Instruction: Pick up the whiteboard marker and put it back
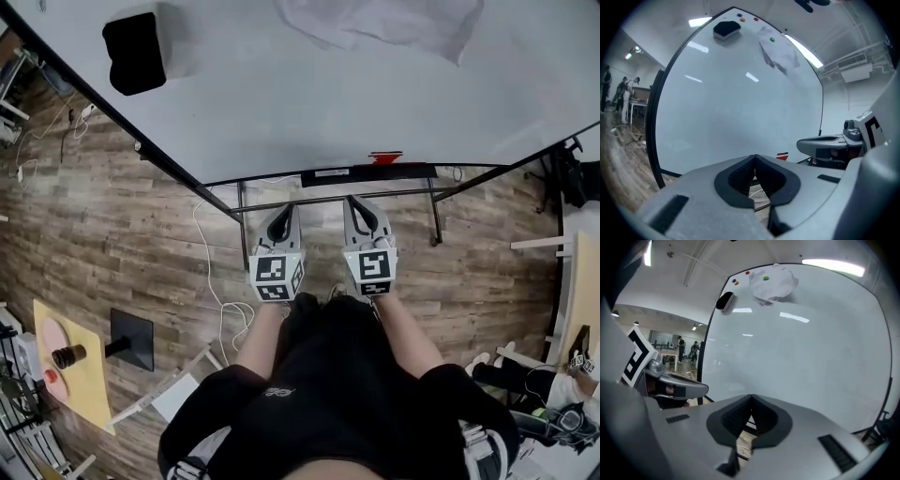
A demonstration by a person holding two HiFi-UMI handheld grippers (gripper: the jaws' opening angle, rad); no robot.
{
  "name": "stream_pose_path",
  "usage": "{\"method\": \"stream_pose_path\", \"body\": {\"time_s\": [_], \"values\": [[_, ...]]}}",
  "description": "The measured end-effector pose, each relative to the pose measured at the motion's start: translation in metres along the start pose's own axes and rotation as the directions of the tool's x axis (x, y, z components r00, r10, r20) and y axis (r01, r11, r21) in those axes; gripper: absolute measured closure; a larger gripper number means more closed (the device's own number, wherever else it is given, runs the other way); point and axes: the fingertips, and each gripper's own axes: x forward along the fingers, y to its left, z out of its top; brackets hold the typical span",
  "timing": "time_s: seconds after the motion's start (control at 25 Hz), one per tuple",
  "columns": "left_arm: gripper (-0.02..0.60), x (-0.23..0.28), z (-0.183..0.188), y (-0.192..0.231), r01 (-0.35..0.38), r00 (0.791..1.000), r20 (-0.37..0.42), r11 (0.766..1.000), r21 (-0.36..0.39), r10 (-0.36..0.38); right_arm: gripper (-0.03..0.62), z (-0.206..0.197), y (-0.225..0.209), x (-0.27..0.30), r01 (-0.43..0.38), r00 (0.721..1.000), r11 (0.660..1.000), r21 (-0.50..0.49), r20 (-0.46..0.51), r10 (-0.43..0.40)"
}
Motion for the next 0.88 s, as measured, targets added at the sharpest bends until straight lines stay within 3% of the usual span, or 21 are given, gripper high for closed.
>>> {"method": "stream_pose_path", "body": {"time_s": [0.36, 0.56, 0.72, 0.88], "values": [[0.575, -0.013, 0.011, -0.070, 0.005, 0.999, 0.031, 0.999, 0.034, -0.006, 0.591, 0.012, -0.031, -0.059, -0.001, 0.996, 1.000, 0.009, 0.095, 0.000], [0.575, -0.028, -0.003, -0.105, -0.023, 1.000, 0.014, 0.999, 0.036, 0.023, 0.592, 0.012, -0.034, -0.085, -0.063, 0.989, 0.997, 0.050, 0.135, 0.056], [0.575, -0.043, -0.007, -0.122, -0.037, 0.999, -0.004, 0.998, 0.046, 0.038, 0.591, 0.009, -0.040, -0.103, -0.117, 0.981, 0.982, 0.146, 0.169, 0.092], [0.575, -0.059, 0.002, -0.133, -0.054, 0.998, 0.016, 0.997, 0.054, 0.054, 0.591, -0.001, -0.051, -0.112, -0.099, 0.978, 0.992, 0.079, 0.194, 0.082]]}}
